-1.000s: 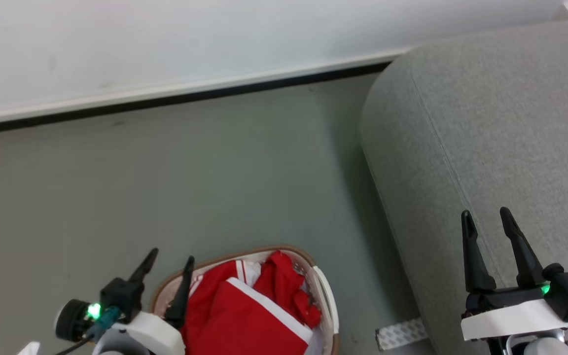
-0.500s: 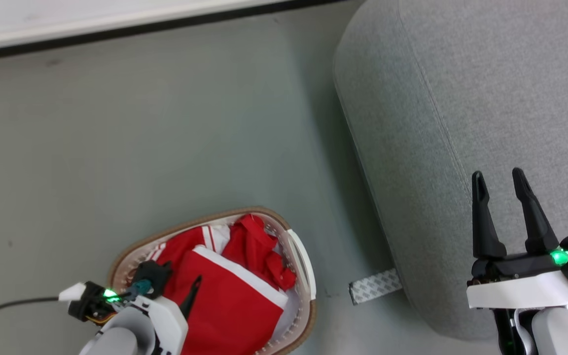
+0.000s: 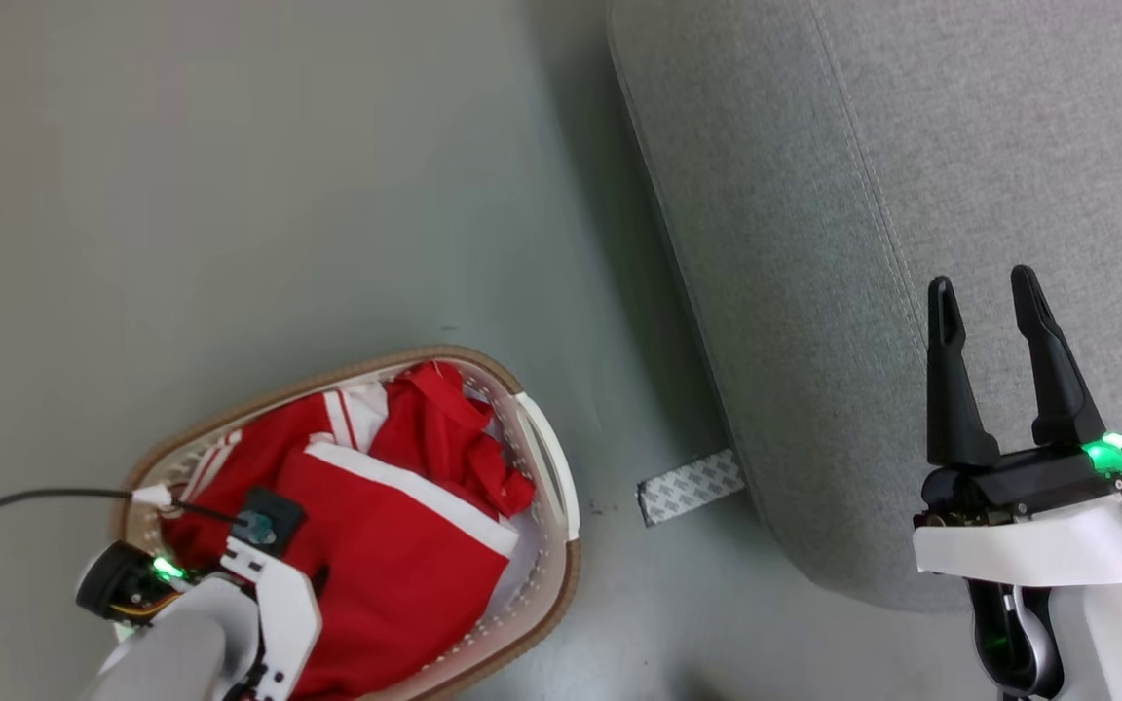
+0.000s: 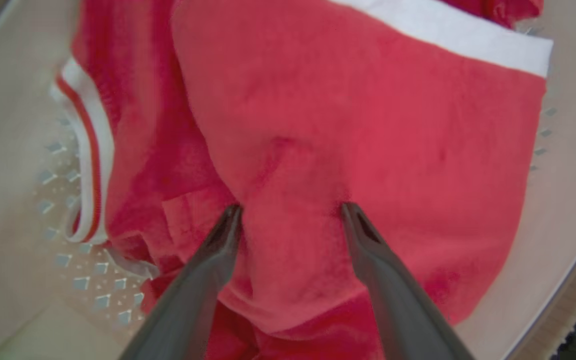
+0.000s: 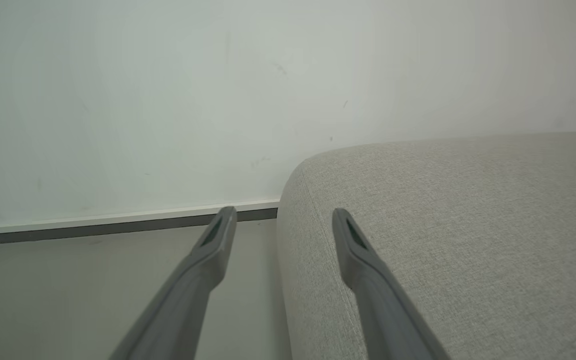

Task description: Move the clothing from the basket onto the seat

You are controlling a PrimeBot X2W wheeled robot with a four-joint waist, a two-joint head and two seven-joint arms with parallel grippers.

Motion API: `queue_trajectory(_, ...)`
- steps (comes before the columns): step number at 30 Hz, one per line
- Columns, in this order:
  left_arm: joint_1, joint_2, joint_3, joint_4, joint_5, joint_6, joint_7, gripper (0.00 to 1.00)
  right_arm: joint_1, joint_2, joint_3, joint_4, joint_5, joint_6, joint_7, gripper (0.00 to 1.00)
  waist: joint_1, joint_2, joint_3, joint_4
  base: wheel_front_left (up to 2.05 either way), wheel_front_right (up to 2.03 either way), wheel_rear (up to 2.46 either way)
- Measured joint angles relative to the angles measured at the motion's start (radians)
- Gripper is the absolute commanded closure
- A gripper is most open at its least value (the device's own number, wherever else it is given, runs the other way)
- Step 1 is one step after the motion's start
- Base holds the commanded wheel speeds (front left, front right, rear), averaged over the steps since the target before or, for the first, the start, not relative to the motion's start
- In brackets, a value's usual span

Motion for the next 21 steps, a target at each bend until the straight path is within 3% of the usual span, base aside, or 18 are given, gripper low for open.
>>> queue_trajectory(10,-0.066,0.020,-0.179,0.054,-0.065,0.000,0.098,0.00,-0.021,0.000,0.038,-0.018,0.010,0.000,0.000,0.00,-0.0001,0.0000,0.084,-0.035,0.00,0.00,0.00)
queue_trajectory(11,-0.071,0.020,-0.190,0.058,-0.074,0.000,0.105,0.37,-0.022,0.000,0.041,-0.018,0.011,0.000,0.000,0.00,0.0000,0.0000,0.088,-0.037,0.00,0.00,0.00)
queue_trajectory(14,-0.078,0.018,-0.222,0.067,-0.092,0.000,0.107,1.00,-0.026,0.000,0.050,-0.013,0.016,0.000,0.000,0.00,-0.0001,0.0000,0.093,-0.039,0.00,0.00,0.00)
queue_trajectory(21,-0.082,0.011,-0.272,0.079,-0.132,0.000,0.070,1.00,-0.025,0.000,0.048,-0.006,0.007,0.000,0.000,0.00,-0.0001,0.0000,0.073,-0.035,0.00,0.00,0.00)
